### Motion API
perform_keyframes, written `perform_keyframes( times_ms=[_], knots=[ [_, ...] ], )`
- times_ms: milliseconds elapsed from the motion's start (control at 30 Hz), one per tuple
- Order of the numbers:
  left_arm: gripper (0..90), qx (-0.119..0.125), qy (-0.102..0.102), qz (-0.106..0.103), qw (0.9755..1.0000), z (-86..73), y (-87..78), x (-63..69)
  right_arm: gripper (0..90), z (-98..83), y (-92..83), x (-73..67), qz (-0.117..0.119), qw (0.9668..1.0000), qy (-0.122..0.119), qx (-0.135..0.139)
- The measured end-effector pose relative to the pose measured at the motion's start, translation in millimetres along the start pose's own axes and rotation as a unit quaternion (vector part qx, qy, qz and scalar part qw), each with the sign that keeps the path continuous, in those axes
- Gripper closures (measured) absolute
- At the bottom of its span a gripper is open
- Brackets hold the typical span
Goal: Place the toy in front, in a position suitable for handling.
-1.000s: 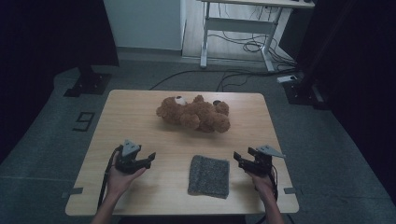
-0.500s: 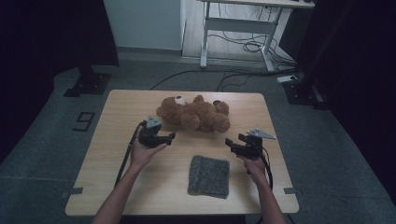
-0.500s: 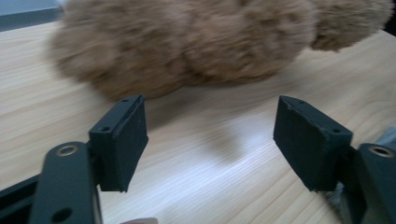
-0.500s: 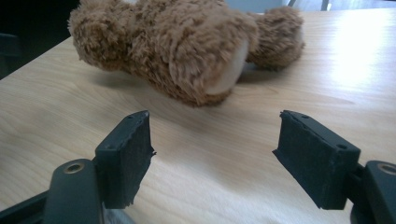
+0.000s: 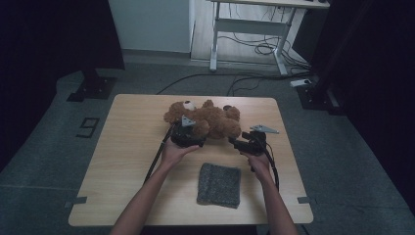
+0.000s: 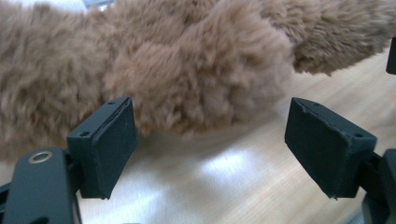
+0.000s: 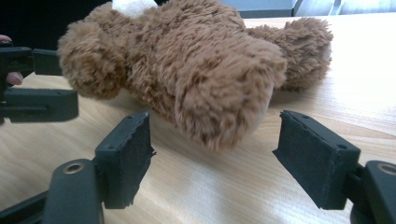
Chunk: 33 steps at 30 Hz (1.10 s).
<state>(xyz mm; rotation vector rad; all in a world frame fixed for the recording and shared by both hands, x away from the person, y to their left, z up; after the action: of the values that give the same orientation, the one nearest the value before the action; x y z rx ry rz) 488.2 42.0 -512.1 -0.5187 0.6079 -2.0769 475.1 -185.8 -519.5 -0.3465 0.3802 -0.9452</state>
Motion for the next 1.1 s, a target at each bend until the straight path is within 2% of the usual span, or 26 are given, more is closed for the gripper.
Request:
perform_keyframes(
  times_ms=[100,133,200,267,300,400,467,500,533,600,733,800,867,933,967,1033,1100],
  knots=[
    [20.5,0.004,0.001,0.007,1.0000,2.5,5.6,1.6,25.3,2.8,6.4,1.1,-0.001,1.0000,0.001,-0.005],
    [24.0,0.002,0.000,0.005,1.0000,3.0,8.2,1.6,25.3,4.0,9.5,1.8,-0.002,1.0000,0.002,-0.006],
    [37.1,0.004,0.000,0.015,0.9999,3.5,11.7,0.1,27.7,7.3,17.3,3.8,-0.006,0.9999,0.002,-0.010],
    [45.7,0.009,-0.001,0.014,0.9999,5.5,13.5,-2.2,35.1,8.5,22.8,6.3,-0.014,0.9998,-0.005,-0.016],
    [50.3,0.012,-0.001,0.014,0.9998,6.3,12.9,-2.1,42.8,8.4,25.2,7.7,-0.015,0.9997,-0.006,-0.017],
    [63.0,0.016,0.003,0.016,0.9997,7.4,11.3,-2.3,57.5,6.2,30.9,10.0,0.003,0.9998,-0.005,-0.020],
    [67.5,0.018,-0.001,0.002,0.9998,7.6,8.4,-5.6,62.9,3.8,32.2,13.5,0.013,0.9996,0.015,-0.020],
    [68.9,0.026,-0.023,-0.020,0.9992,8.2,4.2,-10.4,64.8,3.3,32.1,14.8,0.016,0.9995,0.021,-0.018],
    [70.1,0.026,-0.023,-0.020,0.9992,8.2,4.2,-10.4,64.8,3.3,32.1,14.8,0.016,0.9995,0.021,-0.018],
    [71.1,0.039,-0.044,-0.039,0.9975,9.2,-2.5,-15.4,67.2,3.0,31.1,16.9,0.024,0.9992,0.030,-0.012],
    [73.9,0.059,-0.045,-0.059,0.9955,13.6,-16.7,-12.0,69.4,9.7,28.1,15.0,0.013,0.9998,0.016,0.006],
    [74.6,0.069,-0.040,-0.066,0.9946,17.2,-26.9,-8.7,69.9,14.9,24.6,11.8,0.010,0.9998,0.010,0.016],
    [75.0,0.085,-0.033,-0.077,0.9928,22.3,-49.1,-4.0,70.1,23.3,14.7,3.6,0.006,0.9995,-0.015,0.028],
    [75.0,0.097,-0.026,-0.083,0.9915,22.5,-65.1,-0.7,70.1,27.0,7.0,-0.8,0.010,0.9990,-0.021,0.037],
    [75.0,0.097,-0.026,-0.083,0.9915,22.5,-65.1,-0.7,70.1,27.0,7.0,-0.8,0.010,0.9990,-0.021,0.037],
    [74.9,0.105,-0.023,-0.090,0.9901,17.7,-81.4,3.9,70.1,29.3,-5.8,-7.9,0.021,0.9981,-0.024,0.053],
    [74.8,0.106,-0.009,-0.087,0.9905,4.9,-93.6,9.1,70.0,22.5,-20.5,-19.2,0.028,0.9971,-0.037,0.061]
  ],
)
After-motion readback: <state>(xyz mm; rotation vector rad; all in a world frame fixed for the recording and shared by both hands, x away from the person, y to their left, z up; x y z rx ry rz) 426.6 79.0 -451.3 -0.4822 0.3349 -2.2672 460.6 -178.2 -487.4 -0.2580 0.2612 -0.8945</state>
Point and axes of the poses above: each handheld gripper's, and its own axes: y roughly forward along the jaws, z roughly out of its top, x roughly to its right, the point moved 5 cm from there along y, roughly forward along the jaws, and after that the axes turned 7 degrees about -y, right-handed, at the moved point
